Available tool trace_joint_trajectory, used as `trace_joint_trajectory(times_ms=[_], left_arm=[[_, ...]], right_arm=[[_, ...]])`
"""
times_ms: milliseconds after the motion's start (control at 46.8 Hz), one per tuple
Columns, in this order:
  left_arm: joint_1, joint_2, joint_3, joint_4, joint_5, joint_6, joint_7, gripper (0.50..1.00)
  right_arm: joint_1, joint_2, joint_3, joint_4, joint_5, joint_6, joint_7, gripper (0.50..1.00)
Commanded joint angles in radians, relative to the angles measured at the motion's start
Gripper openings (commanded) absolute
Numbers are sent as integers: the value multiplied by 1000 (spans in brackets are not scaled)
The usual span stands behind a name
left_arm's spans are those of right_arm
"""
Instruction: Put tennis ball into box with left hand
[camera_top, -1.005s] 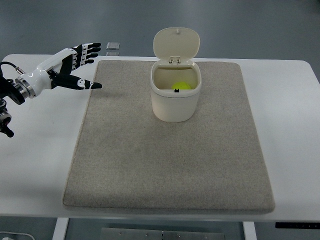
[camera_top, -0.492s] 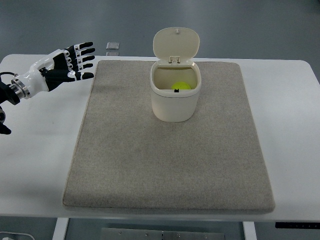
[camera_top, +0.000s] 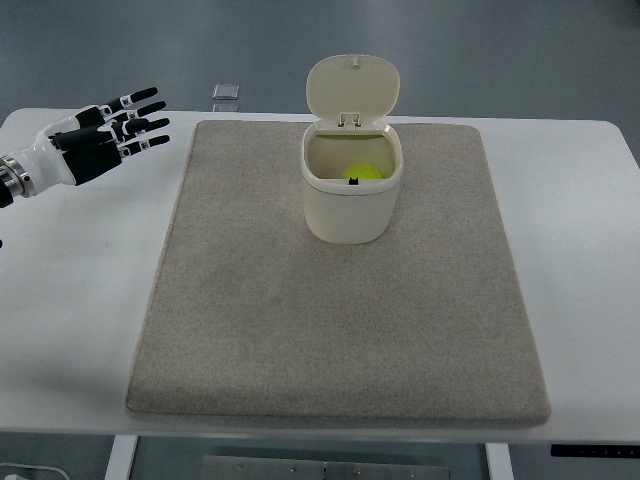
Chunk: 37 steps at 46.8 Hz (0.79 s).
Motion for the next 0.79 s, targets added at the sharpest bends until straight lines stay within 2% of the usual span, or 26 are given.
trace_joint_trajectory(times_ms=[0,770], left_arm=[[0,0,-1,0,-14,-2,5,992],[25,-4,4,0,-81,-2,9,992]], right_arm=[[0,0,0,0,-2,0,0,938],[0,0,0,0,0,1,0,938]])
